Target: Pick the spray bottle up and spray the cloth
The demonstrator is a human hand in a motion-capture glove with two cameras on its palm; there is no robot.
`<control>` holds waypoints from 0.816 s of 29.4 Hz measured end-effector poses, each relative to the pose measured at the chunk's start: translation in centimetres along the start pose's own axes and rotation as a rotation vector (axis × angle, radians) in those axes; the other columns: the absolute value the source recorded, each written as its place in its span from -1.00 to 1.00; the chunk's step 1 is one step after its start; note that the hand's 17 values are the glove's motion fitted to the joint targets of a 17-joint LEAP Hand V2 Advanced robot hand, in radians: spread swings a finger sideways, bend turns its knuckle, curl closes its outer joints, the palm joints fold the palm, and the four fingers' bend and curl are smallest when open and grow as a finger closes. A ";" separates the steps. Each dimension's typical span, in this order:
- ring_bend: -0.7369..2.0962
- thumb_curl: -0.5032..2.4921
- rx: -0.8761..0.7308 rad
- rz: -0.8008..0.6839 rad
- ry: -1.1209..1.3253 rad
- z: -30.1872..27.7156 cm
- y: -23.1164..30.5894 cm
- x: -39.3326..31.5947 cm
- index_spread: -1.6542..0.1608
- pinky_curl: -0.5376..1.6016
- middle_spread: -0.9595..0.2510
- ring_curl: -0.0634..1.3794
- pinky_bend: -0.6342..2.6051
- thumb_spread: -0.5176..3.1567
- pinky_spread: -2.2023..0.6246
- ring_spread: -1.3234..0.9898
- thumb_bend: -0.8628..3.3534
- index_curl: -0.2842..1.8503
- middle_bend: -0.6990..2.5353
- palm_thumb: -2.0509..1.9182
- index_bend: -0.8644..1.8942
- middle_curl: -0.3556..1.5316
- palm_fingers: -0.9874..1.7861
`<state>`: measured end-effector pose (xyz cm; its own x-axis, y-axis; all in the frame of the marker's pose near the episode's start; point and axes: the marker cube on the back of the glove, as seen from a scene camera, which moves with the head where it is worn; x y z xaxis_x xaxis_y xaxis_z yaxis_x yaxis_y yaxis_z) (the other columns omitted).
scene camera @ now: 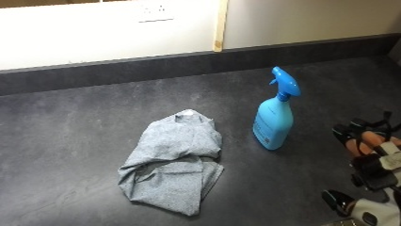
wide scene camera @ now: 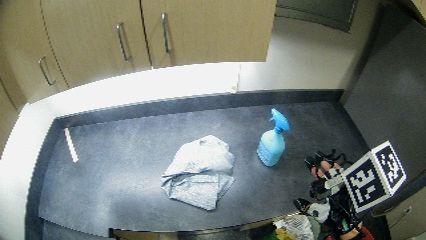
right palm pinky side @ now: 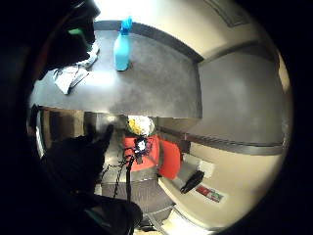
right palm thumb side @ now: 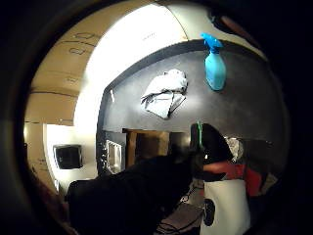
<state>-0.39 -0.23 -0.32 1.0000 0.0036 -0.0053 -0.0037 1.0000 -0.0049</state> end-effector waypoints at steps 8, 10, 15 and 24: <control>-0.18 -0.53 0.007 -0.025 -0.002 -0.4 -0.4 -0.7 0.50 -0.25 0.59 -0.65 -0.15 -0.33 0.60 0.18 -0.42 -0.62 -0.46 0.35 -0.28 -0.51 0.09; -0.17 -0.52 0.013 -0.030 0.002 -0.5 -0.6 -0.7 0.48 -0.24 0.59 -0.63 -0.14 -0.30 0.60 0.18 -0.43 -0.61 -0.46 0.36 -0.28 -0.50 0.08; -0.16 -0.49 0.024 -0.042 0.005 -0.5 -0.9 -0.9 0.45 -0.22 0.60 -0.59 -0.13 -0.24 0.61 0.19 -0.44 -0.59 -0.46 0.37 -0.28 -0.46 0.07; -0.15 -0.46 0.042 0.000 -0.097 1.0 0.0 -1.1 0.43 -0.20 0.60 -0.54 -0.12 -0.19 0.61 0.19 -0.48 -0.56 -0.46 0.39 -0.28 -0.41 0.06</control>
<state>-1.44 -0.23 0.71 0.9958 0.0017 0.0914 -0.0051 0.9993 0.0373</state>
